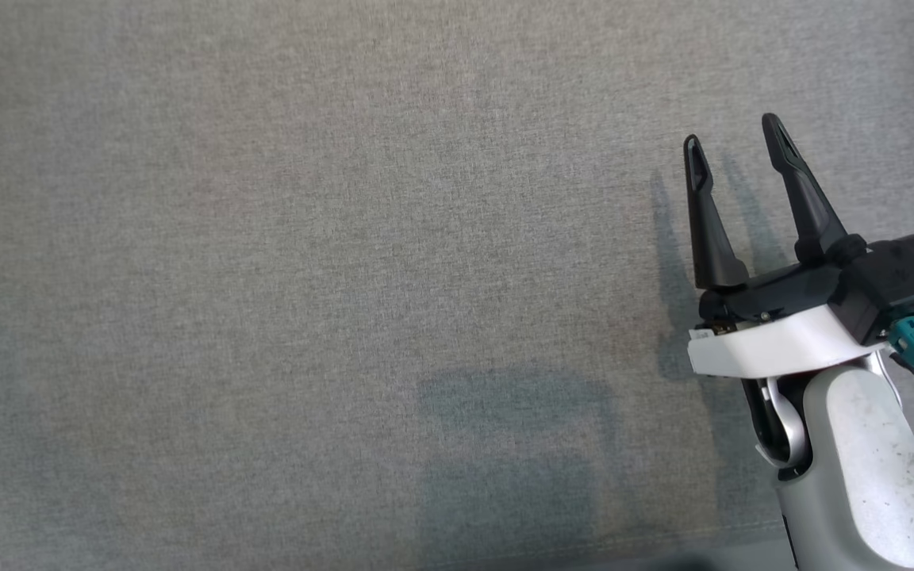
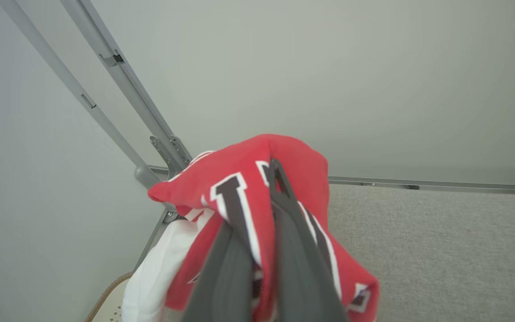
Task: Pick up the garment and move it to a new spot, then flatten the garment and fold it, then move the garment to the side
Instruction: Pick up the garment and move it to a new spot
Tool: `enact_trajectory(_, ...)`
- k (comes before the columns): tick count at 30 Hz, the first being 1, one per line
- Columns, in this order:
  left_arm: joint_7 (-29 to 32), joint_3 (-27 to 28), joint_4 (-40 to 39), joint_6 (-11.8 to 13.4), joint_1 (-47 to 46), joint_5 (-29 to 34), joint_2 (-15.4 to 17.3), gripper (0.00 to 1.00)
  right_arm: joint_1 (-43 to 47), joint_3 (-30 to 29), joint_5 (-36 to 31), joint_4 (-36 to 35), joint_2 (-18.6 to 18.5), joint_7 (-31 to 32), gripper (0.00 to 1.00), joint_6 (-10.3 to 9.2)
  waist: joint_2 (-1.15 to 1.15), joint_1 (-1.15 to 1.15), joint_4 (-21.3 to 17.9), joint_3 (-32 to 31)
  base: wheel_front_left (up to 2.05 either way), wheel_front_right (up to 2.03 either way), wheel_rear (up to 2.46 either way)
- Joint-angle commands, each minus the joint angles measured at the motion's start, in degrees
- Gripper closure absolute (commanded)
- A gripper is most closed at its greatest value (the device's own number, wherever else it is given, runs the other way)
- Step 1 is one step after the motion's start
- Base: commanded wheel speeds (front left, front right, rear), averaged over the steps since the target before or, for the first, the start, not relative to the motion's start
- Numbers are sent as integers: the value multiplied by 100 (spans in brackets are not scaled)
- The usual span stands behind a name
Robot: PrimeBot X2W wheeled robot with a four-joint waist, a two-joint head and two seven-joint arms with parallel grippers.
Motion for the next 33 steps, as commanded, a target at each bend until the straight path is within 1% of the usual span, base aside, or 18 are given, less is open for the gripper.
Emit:
enact_trajectory(1, -90, -168, -80, -109, -145, 141, -70, 100, 77, -32, 64, 77, -16, -55, 0, -2, 0, 0, -74, -412, 0, 0, 0)
enact_trajectory(2, -90, -168, -80, -109, -145, 141, -70, 100, 77, -32, 64, 77, -16, -55, 0, -2, 0, 0, -74, -412, 0, 0, 0)
enact_trajectory(4, -173, -364, -147, -191, -186, 217, -161, 100, 129, -67, 98, 168, -17, -82, 0, -1, 0, 0, -92, -634, 0, 0, 0)
enact_trajectory(10, -272, -1011, -467, -367, -62, 342, -524, 100, 343, -137, 229, 437, -16, -169, 0, -2, 0, 0, -168, -1356, 0, 0, 0)
enact_trajectory(12, -312, -1431, -750, -398, 105, 345, -659, 100, 494, -179, 276, 535, -17, -203, 0, -2, 0, 0, -206, -1694, 0, 0, 0)
enact_trajectory(15, -267, -2038, -1228, -403, 358, 99, -778, 100, 673, -225, 332, 602, -17, -217, 0, -1, 0, 0, -253, -1994, 0, 0, 0)
enact_trajectory(19, -115, -2810, -2106, -401, 786, -347, -652, 100, 912, -292, 393, 655, -17, -235, 0, -2, 0, 0, -321, -2290, 0, 0, 0)
enact_trajectory(22, 13, -3229, -2873, -392, 1118, -658, -507, 100, 1076, -347, 418, 654, -17, -243, 0, -1, 0, 0, -381, -2444, 0, 0, 0)
enact_trajectory(27, 271, -3634, -3965, -393, 1606, -955, -297, 100, 1242, -360, 446, 620, -16, -228, 0, -1, 0, 0, -494, -2571, 0, 0, 0)
enact_trajectory(33, 412, -4053, -4897, -393, 2026, -1261, -273, 100, 1269, -272, 488, 593, -16, -223, 0, -1, 0, 0, -655, -2542, 0, 0, 0)
